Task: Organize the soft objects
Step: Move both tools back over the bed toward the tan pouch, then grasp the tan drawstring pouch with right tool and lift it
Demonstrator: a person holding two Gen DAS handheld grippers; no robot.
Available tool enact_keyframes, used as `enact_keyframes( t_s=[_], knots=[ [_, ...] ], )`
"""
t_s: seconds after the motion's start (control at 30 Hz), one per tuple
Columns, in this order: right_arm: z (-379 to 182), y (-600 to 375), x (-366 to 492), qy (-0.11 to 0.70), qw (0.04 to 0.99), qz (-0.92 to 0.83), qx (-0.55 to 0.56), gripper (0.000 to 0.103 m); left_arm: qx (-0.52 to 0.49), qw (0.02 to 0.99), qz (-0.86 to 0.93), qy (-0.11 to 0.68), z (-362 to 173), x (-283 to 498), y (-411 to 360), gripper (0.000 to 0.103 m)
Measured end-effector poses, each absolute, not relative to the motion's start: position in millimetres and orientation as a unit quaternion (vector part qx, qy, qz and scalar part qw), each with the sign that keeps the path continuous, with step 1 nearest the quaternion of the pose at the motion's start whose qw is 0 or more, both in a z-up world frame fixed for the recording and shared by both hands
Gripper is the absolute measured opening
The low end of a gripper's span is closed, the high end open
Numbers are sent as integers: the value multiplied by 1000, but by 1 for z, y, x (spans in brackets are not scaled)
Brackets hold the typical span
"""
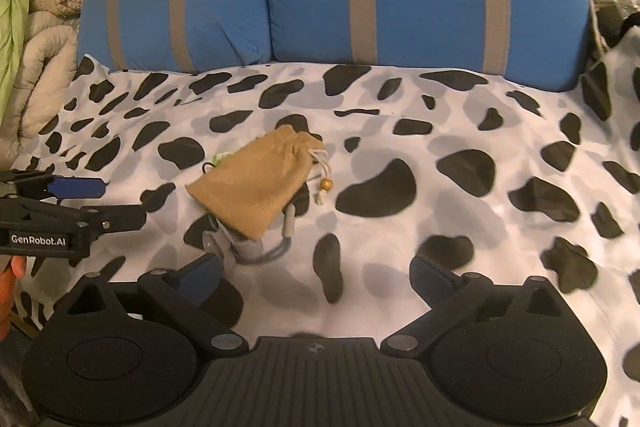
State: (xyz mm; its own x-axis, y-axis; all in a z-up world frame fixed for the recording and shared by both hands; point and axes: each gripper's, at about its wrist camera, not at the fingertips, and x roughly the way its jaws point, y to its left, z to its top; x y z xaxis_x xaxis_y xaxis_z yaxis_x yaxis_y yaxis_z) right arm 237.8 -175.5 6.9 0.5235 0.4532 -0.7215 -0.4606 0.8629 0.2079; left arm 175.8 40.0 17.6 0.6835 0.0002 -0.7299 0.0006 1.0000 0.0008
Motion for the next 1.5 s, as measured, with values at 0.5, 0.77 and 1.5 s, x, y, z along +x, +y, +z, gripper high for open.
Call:
enact_keyframes(
  t_s=[0.5, 0.77, 1.5],
  knots=[
    [-13, -145, 292, 437, 845, 302, 61, 85, 14, 922, 26, 385, 23, 188, 46, 78],
    [-31, -126, 316, 464, 830, 300, 80, 70, -1, 923, 21, 385, 27, 189, 50, 78],
    [-33, -124, 331, 441, 853, 250, 123, 3, -17, 916, 31, 400, 24, 192, 59, 78]
  ],
)
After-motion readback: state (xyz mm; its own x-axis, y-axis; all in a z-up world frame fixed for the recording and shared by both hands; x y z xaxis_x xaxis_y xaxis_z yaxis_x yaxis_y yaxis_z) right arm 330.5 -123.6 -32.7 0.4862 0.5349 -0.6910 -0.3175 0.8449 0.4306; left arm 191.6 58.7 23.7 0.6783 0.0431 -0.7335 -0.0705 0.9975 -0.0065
